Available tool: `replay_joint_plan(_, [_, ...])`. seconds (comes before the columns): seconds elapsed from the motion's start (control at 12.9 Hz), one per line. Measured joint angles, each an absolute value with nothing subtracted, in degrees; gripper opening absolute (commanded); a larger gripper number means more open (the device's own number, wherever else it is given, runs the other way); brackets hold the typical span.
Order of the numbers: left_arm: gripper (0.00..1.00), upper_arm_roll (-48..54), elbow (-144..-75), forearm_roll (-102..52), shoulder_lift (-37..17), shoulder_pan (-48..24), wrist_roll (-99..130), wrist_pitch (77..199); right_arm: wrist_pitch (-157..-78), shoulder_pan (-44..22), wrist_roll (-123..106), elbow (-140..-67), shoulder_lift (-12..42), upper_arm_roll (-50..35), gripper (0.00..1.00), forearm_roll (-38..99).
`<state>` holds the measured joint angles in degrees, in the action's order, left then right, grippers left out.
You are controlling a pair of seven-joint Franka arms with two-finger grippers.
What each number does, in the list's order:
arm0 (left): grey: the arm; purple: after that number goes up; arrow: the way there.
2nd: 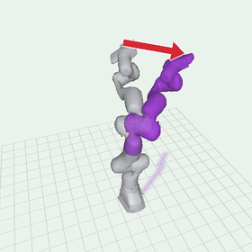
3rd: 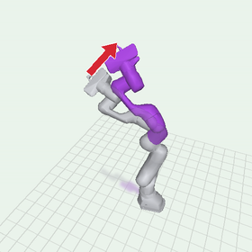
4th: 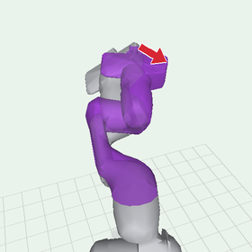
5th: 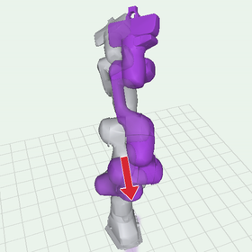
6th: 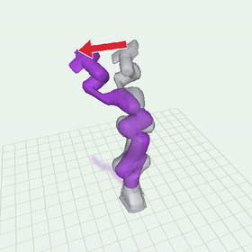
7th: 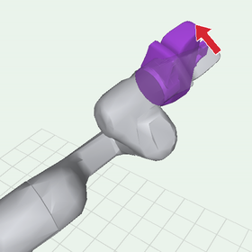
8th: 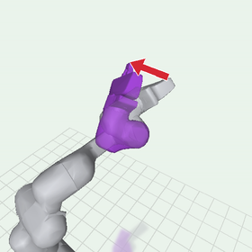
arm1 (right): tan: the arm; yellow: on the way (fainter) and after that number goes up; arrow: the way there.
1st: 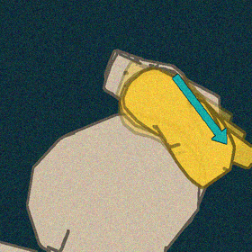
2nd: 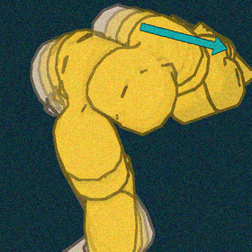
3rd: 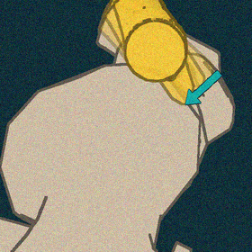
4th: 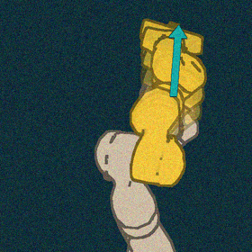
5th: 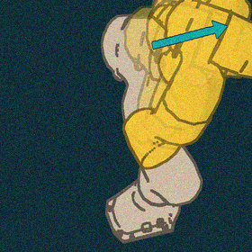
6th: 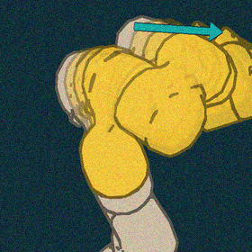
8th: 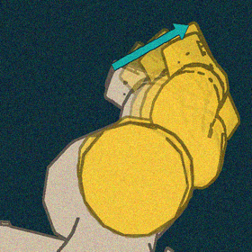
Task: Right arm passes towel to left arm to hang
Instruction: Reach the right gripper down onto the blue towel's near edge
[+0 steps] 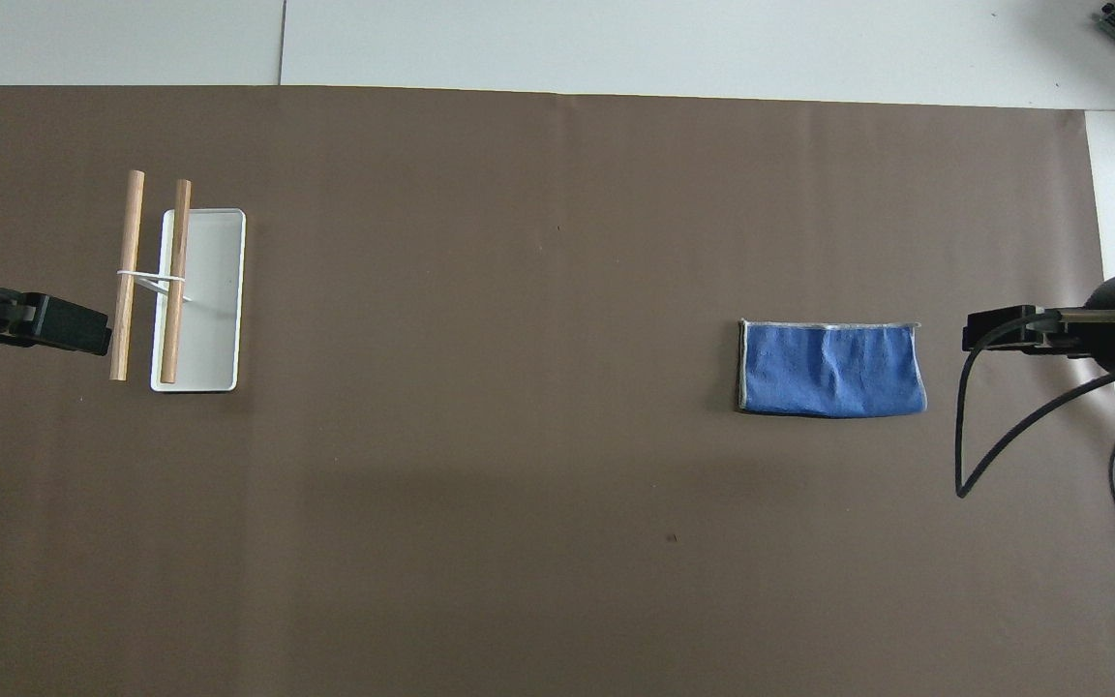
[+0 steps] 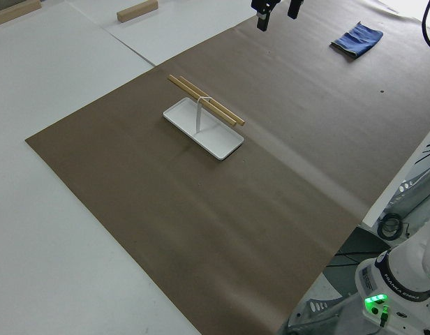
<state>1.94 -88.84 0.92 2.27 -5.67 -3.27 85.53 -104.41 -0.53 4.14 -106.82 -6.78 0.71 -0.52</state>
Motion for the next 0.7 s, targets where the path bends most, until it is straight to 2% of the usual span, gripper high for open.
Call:
replay_joint_plan(0.23, [1.0,1.9,-88.8,0.9,2.3,-5.7,-3.3,85.5,-114.7,-1.5,4.1,-112.5,-4.3,0.6,1.0,-0.5])
replay_joint_plan(0.7, [1.0,1.9,-88.8,0.9,2.3,-5.7,-3.3,85.5,-131.6,-2.6,3.5,-120.2,4.8,0.5,1.0,-0.5])
